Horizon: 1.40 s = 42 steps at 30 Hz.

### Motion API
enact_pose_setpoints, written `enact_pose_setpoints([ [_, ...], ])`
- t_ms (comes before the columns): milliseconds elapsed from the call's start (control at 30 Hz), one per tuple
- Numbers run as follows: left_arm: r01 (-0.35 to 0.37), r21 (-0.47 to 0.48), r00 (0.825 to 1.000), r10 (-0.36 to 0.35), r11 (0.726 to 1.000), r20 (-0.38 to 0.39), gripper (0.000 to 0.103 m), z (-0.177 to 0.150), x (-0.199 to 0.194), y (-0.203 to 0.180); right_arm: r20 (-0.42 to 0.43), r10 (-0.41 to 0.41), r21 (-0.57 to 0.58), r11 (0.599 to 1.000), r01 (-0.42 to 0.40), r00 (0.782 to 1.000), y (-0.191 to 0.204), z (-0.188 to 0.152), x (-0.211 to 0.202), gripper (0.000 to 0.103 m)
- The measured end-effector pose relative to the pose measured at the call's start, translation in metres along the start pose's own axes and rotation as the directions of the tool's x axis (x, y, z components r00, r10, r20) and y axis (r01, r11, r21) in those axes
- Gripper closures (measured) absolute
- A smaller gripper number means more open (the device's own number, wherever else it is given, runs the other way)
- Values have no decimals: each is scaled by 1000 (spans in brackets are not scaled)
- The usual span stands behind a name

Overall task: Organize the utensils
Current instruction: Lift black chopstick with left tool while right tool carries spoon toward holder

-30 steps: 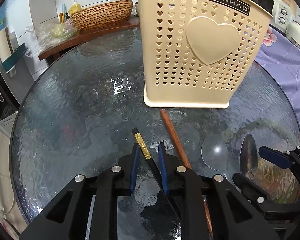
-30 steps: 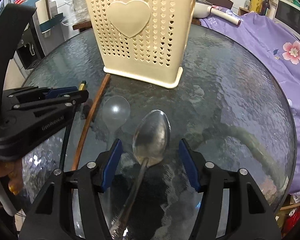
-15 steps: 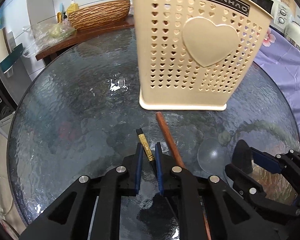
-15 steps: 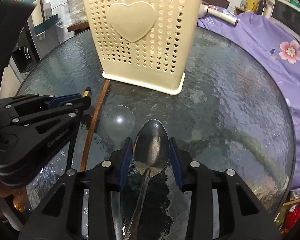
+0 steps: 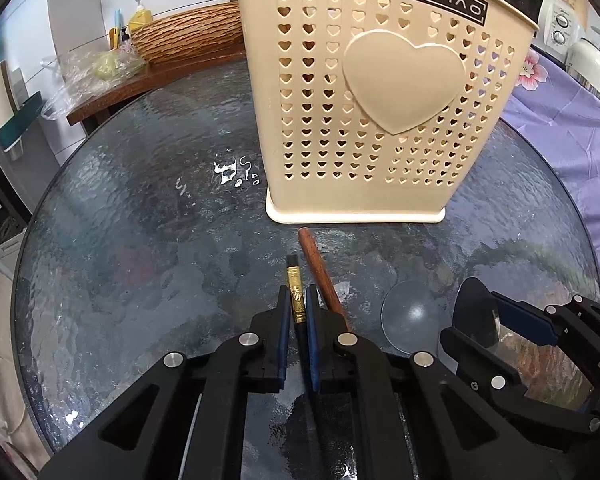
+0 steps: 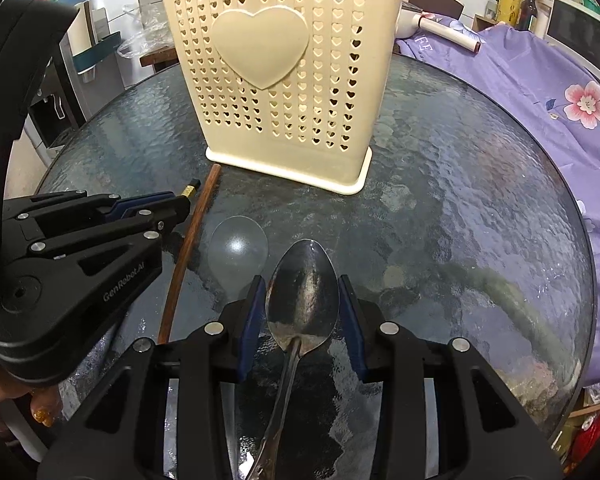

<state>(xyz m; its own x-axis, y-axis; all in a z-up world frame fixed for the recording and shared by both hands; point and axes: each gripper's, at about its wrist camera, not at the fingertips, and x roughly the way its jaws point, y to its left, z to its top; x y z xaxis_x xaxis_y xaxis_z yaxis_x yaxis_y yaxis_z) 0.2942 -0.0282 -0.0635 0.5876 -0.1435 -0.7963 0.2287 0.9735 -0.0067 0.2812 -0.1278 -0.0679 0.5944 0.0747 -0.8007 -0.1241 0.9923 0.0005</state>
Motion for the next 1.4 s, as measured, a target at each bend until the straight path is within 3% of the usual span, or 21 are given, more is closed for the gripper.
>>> enact_pose_setpoints([
  [267, 23, -35, 1000, -22, 999, 21, 96, 3, -6, 8, 57, 58, 45, 997, -61, 997, -19, -2, -10, 66],
  [567, 60, -60, 992, -53, 996, 111, 96, 11, -39, 12, 160, 175, 97, 977, -191, 972, -38, 5, -42, 66],
  [933, 84, -53, 968, -69, 995, 241, 96, 17, -93, 8, 242, 186, 57, 977, -205, 952, -36, 11, -86, 66],
  [1400, 126, -38, 941, -107, 991, 320, 97, 15, -132, 9, 257, 225, 25, 971, -239, 940, -35, 15, -106, 66],
])
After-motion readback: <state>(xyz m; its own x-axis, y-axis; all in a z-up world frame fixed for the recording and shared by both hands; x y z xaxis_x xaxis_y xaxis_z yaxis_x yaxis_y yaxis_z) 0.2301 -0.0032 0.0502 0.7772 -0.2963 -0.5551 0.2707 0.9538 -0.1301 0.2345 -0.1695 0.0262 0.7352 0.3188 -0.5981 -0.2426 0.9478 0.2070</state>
